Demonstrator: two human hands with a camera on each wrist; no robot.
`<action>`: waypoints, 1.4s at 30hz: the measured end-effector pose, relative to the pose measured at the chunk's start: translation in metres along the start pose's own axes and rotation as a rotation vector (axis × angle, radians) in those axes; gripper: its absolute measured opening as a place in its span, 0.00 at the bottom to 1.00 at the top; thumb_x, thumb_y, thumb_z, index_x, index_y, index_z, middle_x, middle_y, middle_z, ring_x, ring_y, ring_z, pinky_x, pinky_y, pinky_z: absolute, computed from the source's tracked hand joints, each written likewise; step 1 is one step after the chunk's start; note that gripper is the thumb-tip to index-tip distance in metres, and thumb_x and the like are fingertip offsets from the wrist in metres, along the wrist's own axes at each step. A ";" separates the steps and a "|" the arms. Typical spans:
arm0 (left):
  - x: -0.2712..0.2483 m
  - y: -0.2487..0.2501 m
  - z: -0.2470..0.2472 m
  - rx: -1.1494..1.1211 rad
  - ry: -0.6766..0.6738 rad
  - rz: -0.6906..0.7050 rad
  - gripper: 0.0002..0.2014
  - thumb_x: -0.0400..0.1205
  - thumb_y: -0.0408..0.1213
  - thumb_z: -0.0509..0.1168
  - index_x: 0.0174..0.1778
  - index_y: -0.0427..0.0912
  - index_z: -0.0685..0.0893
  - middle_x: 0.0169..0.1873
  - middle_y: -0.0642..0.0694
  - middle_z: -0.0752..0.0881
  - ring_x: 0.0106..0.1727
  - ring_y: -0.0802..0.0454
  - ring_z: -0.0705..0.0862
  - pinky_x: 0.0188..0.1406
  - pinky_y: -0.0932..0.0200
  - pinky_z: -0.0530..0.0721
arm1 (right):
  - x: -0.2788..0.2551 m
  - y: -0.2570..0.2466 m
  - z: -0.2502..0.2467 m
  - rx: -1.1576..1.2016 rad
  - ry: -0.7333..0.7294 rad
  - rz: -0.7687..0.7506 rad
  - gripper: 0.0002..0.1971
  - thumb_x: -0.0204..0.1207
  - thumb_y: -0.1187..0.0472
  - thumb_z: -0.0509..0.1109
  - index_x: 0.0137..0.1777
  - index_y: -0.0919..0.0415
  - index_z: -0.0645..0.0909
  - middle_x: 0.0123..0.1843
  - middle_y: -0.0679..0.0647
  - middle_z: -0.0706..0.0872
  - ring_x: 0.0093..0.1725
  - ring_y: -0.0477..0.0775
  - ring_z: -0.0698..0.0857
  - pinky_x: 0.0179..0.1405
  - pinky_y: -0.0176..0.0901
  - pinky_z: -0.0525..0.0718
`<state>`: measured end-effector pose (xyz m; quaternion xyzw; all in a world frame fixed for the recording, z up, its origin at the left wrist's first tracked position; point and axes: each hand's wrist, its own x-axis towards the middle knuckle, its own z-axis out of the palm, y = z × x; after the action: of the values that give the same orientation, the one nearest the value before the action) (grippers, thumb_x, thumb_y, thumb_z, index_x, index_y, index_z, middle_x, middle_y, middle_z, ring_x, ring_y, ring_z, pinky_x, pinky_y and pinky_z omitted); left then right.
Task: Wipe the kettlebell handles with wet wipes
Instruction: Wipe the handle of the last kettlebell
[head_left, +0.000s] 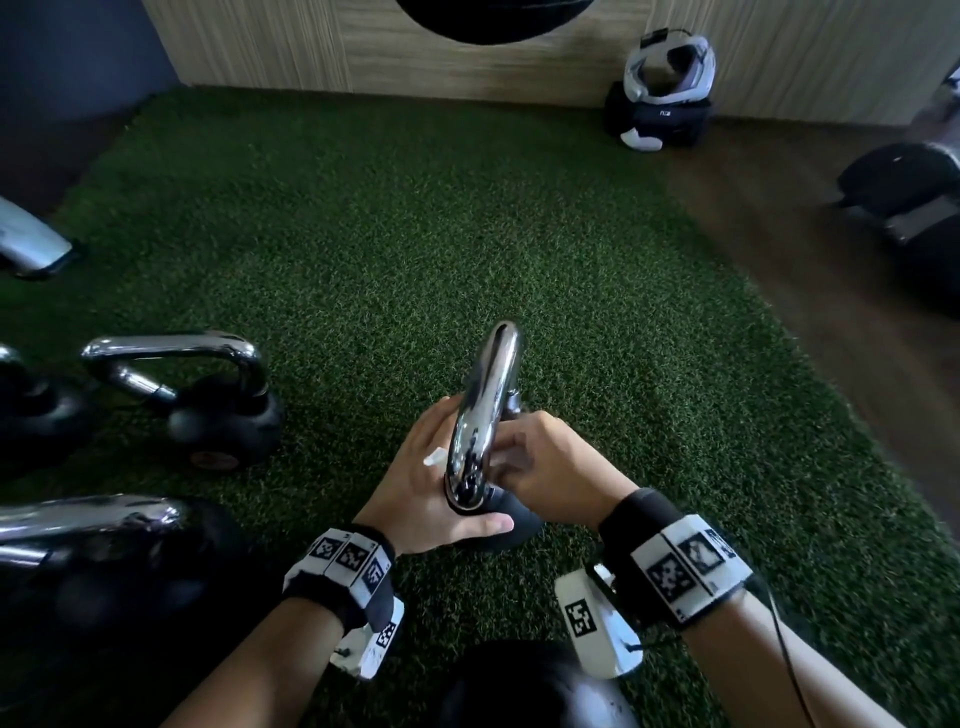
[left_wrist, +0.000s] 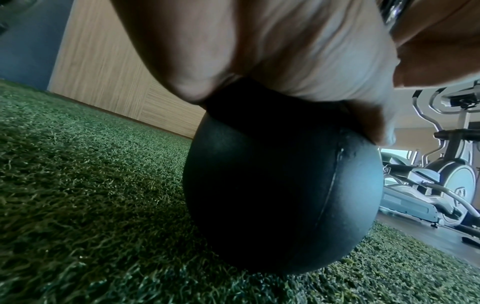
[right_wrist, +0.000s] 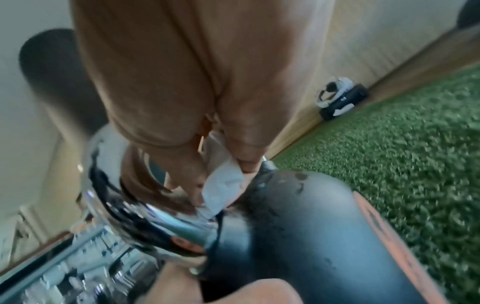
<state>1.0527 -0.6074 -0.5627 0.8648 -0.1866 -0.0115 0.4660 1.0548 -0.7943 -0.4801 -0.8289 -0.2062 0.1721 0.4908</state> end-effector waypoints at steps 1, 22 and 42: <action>0.000 0.001 -0.001 -0.011 -0.014 0.024 0.60 0.62 0.60 0.86 0.83 0.73 0.52 0.82 0.46 0.73 0.83 0.43 0.73 0.81 0.34 0.73 | -0.002 0.000 0.000 0.075 0.006 -0.006 0.16 0.78 0.79 0.71 0.60 0.66 0.92 0.59 0.51 0.95 0.54 0.41 0.93 0.52 0.32 0.89; 0.002 0.007 -0.005 -0.002 0.052 0.097 0.60 0.60 0.56 0.89 0.79 0.80 0.55 0.79 0.54 0.71 0.82 0.48 0.73 0.81 0.36 0.74 | 0.027 0.018 -0.002 1.147 0.334 0.018 0.11 0.67 0.75 0.74 0.50 0.72 0.85 0.40 0.63 0.93 0.32 0.51 0.92 0.32 0.39 0.91; -0.003 0.017 -0.005 -0.030 0.039 -0.021 0.61 0.58 0.54 0.90 0.73 0.90 0.52 0.79 0.58 0.71 0.83 0.50 0.72 0.83 0.38 0.73 | 0.060 0.014 -0.016 0.181 0.836 0.116 0.16 0.62 0.66 0.87 0.30 0.47 0.84 0.31 0.45 0.89 0.33 0.49 0.86 0.39 0.49 0.89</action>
<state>1.0462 -0.6104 -0.5465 0.8597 -0.1682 -0.0023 0.4824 1.1168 -0.7817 -0.4903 -0.7911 0.0733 -0.1341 0.5923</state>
